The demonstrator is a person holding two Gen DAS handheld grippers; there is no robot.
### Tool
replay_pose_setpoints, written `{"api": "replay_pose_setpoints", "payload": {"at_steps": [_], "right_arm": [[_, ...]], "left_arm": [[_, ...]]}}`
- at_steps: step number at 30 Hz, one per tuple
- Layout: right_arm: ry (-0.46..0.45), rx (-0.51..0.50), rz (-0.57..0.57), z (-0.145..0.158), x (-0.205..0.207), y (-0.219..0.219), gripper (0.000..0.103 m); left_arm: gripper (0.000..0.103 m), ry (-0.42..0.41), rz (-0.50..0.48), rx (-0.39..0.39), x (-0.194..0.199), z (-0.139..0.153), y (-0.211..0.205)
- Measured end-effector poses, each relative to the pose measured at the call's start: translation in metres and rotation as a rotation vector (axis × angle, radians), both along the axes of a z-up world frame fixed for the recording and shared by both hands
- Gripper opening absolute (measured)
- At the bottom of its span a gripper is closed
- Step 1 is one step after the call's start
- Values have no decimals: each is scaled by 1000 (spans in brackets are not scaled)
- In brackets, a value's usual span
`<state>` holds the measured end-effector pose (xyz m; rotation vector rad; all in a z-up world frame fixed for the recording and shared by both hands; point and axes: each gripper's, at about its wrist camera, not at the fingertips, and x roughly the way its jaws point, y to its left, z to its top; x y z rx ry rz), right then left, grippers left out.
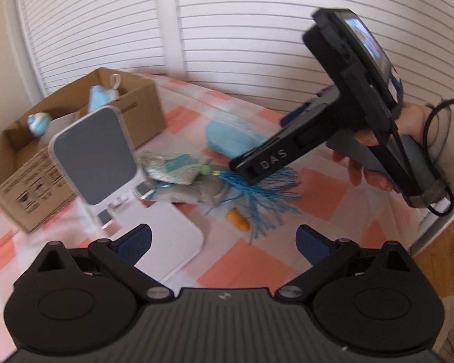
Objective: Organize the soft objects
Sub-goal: 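Move the left tool to the orange earplug while the right tool approaches the folded blue masks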
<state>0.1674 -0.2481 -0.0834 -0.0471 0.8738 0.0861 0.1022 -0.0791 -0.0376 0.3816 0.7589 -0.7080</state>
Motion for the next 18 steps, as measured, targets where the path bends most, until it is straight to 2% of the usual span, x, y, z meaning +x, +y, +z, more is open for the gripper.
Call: {"api": "replay_pose_setpoints", "payload": {"at_steps": [4, 5, 13, 18], "right_arm": [[3, 0, 19, 0, -1, -1, 103], [2, -1, 23, 0, -1, -1, 103], [12, -3, 43, 0, 1, -2, 103], [17, -2, 55, 0, 3, -2, 103]], "left_arm": [[76, 33, -82, 17, 8, -7, -15], [74, 46, -94, 19, 11, -9, -18], [73, 99, -165, 16, 27, -20, -32], [72, 180, -222, -3, 30, -18, -29]]}}
